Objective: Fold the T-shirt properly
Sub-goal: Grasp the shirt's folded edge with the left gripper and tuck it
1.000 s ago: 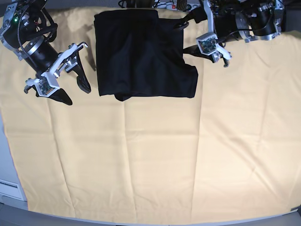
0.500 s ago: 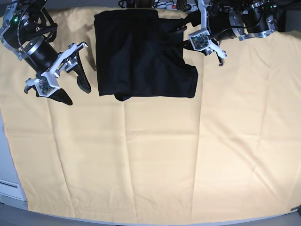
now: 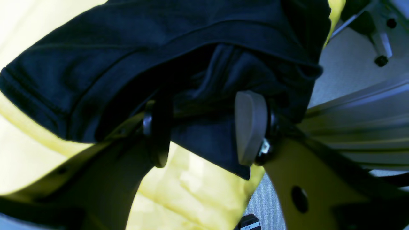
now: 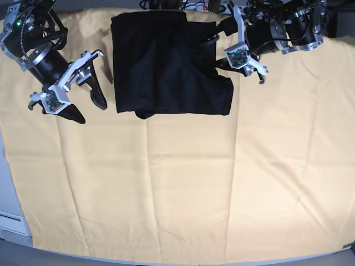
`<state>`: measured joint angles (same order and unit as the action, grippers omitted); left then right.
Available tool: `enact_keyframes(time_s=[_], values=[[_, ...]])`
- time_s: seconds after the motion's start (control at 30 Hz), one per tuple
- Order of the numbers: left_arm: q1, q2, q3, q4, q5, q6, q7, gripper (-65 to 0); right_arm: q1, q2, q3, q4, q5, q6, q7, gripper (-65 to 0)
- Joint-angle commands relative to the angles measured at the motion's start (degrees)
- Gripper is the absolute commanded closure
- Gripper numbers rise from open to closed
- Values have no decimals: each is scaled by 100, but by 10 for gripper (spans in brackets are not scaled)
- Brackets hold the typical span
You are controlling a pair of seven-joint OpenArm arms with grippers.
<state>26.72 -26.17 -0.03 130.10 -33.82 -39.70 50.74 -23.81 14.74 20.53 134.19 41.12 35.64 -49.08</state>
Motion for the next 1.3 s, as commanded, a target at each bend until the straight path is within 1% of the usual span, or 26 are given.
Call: enact_keyframes(time_s=[0.0,0.23,0.27,0.3,0.37,0.4,0.5,0.63,0.73,0.87,0.93,1.03,1.13,1.2,1.27], values=[[-44,-33,72,13,-33,-30,-146,-330,17,52,42,81,103,11,153,-358],[-330,-35,890,-304,619,-30,-149,-323,17,52,44,81,98,11,153,-358],[-358,-35,946,-304,680,-30,-144,-290,17,52,44,81,98,11,153,-357],[-363,-35,955,-302,708,-30,-146,-224,17,52,44,81,98,11,153,-357],[-372,-35,940,-271,708,-30,-142,-54,15,52,44,81,96,11,153,-357],[-372,-35,920,-245,708,-30,-140,0,17,52,44,81,96,11,153,-357],[-369,-39,754,-111,704,-30,-131,0,17,52,44,81,98,11,153,-357],[-367,-125,348,4,684,-30,-116,0,15,52,44,81,96,11,153,-357],[-339,-192,26,4,525,-30,-83,0,17,52,46,81,94,11,153,-357],[-201,-192,-350,4,2,-30,205,0,17,52,46,81,94,11,153,-357],[-92,-192,-507,4,-149,-30,376,0,17,52,46,81,96,13,153,-357],[70,-192,-745,4,-160,-30,671,0,17,52,46,81,96,13,153,-357],[157,-192,-1088,4,-160,-28,782,0,17,52,46,81,98,13,153,-357],[216,-190,-1355,4,-168,509,782,0,17,52,46,81,98,11,153,-357],[295,-190,-1598,4,-328,942,782,0,17,52,46,81,98,11,153,-357]])
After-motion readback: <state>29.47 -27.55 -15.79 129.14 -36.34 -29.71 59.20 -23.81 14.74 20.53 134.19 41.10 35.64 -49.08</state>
